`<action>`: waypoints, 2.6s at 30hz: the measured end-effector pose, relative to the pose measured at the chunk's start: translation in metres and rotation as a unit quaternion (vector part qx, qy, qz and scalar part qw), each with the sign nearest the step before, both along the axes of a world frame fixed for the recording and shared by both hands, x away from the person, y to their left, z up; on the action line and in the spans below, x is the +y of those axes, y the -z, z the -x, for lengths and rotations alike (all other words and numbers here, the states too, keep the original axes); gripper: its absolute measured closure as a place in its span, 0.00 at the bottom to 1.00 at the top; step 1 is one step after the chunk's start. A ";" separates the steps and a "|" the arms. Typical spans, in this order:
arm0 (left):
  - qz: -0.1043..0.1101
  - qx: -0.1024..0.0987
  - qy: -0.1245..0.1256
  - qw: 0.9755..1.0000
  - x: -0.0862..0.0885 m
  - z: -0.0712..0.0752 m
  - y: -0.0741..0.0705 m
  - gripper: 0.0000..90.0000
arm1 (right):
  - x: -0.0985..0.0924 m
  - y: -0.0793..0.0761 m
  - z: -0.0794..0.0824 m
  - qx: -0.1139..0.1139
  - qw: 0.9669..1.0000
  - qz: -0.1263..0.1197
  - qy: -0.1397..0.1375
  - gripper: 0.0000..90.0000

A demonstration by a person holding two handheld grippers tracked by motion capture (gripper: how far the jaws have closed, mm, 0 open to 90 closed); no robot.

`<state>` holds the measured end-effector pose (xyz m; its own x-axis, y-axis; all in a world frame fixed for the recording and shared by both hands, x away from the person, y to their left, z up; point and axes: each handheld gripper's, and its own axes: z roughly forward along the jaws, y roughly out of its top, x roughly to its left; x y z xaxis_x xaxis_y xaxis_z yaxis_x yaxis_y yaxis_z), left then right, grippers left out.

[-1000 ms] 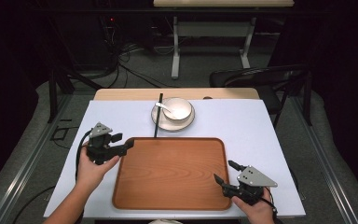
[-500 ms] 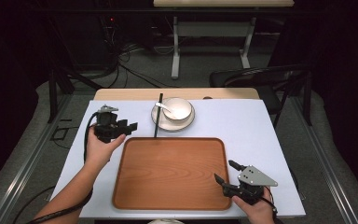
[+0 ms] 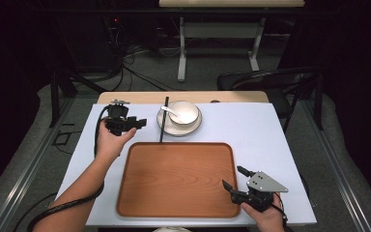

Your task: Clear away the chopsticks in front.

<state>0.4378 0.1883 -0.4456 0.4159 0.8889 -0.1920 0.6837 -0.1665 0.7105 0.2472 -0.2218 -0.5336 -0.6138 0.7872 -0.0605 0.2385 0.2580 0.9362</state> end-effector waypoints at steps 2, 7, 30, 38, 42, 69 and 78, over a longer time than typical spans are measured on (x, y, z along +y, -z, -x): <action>-0.003 0.000 -0.004 1.000 -0.003 -0.003 0.001 0.55 | 0.000 0.000 0.000 0.000 1.000 0.001 0.000 0.33; -0.005 0.009 -0.008 1.000 -0.011 -0.012 0.003 0.55 | -0.001 0.000 0.000 0.001 1.000 0.001 0.000 0.33; -0.009 0.091 -0.021 0.996 -0.049 -0.041 0.048 0.66 | -0.002 0.000 -0.002 0.009 1.000 -0.001 0.001 0.33; -0.013 0.113 -0.033 0.993 -0.053 -0.045 0.058 0.69 | -0.002 0.000 -0.002 0.009 1.000 -0.003 0.000 0.32; -0.017 0.118 -0.036 0.992 -0.055 -0.046 0.060 0.70 | -0.002 0.000 -0.002 0.010 1.000 -0.004 -0.001 0.32; -0.030 0.191 -0.066 0.979 -0.059 -0.058 0.068 0.84 | -0.003 0.000 -0.002 0.011 1.000 -0.005 -0.001 0.32; -0.034 0.210 -0.088 0.973 -0.057 -0.063 0.069 0.94 | -0.003 0.000 -0.002 0.012 1.000 -0.006 -0.001 0.32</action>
<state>0.5003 0.1314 -0.5144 0.1543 0.9558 -0.2501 0.9333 -0.0579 0.3545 0.2490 -0.2245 -0.5336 -0.6171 0.7861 -0.0367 0.2606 0.2481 0.9330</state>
